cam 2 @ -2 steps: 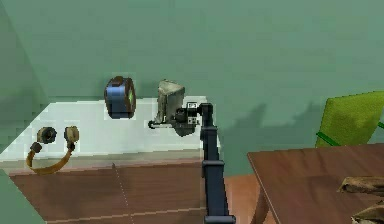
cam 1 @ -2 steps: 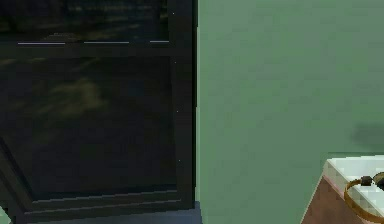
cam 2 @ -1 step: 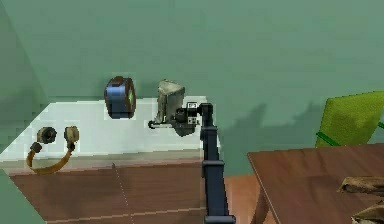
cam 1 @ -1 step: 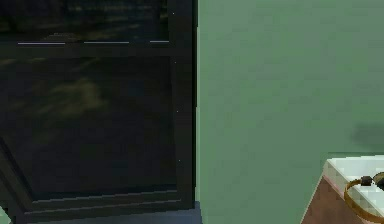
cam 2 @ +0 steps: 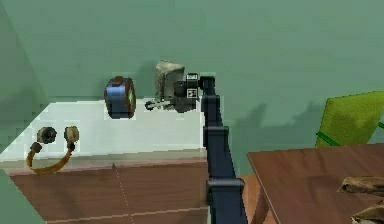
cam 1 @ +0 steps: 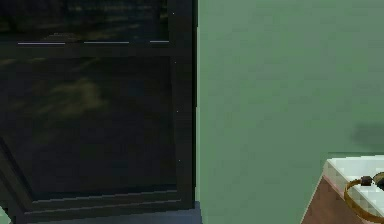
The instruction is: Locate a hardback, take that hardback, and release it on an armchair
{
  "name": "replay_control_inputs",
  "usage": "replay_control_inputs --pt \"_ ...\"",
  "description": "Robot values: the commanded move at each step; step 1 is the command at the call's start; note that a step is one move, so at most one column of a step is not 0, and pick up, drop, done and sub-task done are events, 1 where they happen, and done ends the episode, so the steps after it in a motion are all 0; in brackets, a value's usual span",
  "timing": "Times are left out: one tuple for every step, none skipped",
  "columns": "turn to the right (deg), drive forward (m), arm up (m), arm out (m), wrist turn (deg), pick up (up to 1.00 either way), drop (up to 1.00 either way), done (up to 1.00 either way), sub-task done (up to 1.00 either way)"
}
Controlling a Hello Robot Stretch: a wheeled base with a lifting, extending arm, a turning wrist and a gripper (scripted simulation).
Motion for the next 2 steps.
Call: replay_control_inputs --pt "0.0 0.00 0.12 0.00 0.0 0.00 0.00 0.00 0.00" --pt "0.0 0.00 0.00 0.00 -45.0 0.00 0.00 0.00 0.00"
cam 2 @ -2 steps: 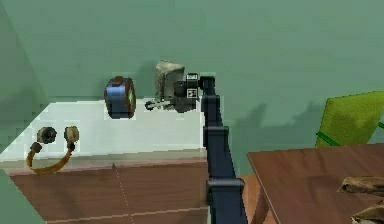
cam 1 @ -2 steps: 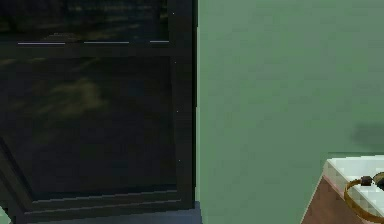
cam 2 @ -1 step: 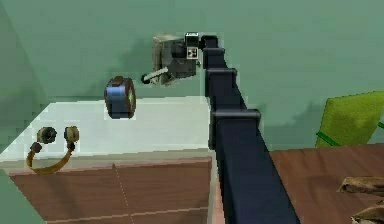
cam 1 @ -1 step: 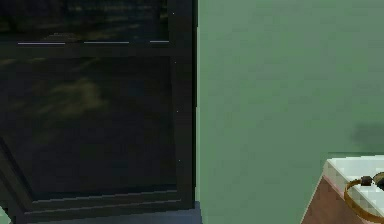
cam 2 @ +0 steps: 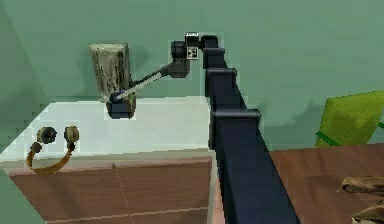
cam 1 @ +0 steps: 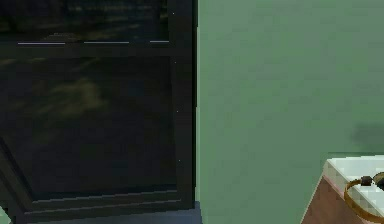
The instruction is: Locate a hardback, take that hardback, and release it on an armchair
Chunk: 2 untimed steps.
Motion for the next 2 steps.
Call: replay_control_inputs --pt "0.0 0.00 0.00 0.00 -45.0 0.00 0.00 0.00 0.00" --pt "0.0 0.00 0.00 0.00 -9.0 0.00 0.00 0.00 0.00"
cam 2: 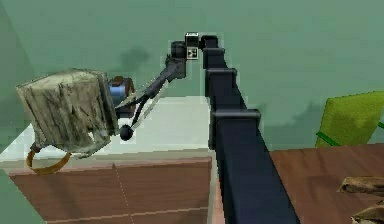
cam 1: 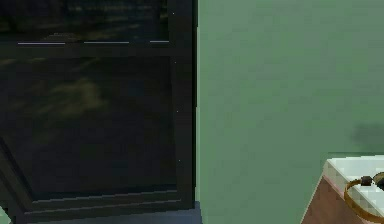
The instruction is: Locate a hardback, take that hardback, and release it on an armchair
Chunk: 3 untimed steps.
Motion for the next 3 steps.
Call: replay_control_inputs --pt "0.0 0.00 0.00 -0.44 0.0 0.00 0.00 0.00 0.00" --pt "-45.0 0.00 0.00 0.00 0.0 0.00 0.00 0.00 0.00" --pt "-45.0 0.00 0.00 0.00 0.0 0.00 0.00 0.00 0.00"
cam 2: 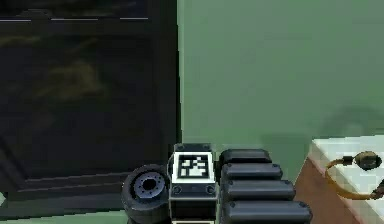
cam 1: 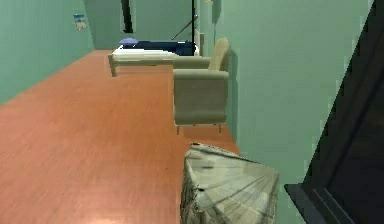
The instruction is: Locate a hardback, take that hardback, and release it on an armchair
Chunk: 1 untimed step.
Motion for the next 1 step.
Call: replay_control_inputs --pt "-12.0 0.00 0.00 0.00 0.0 0.00 0.00 0.00 0.00"
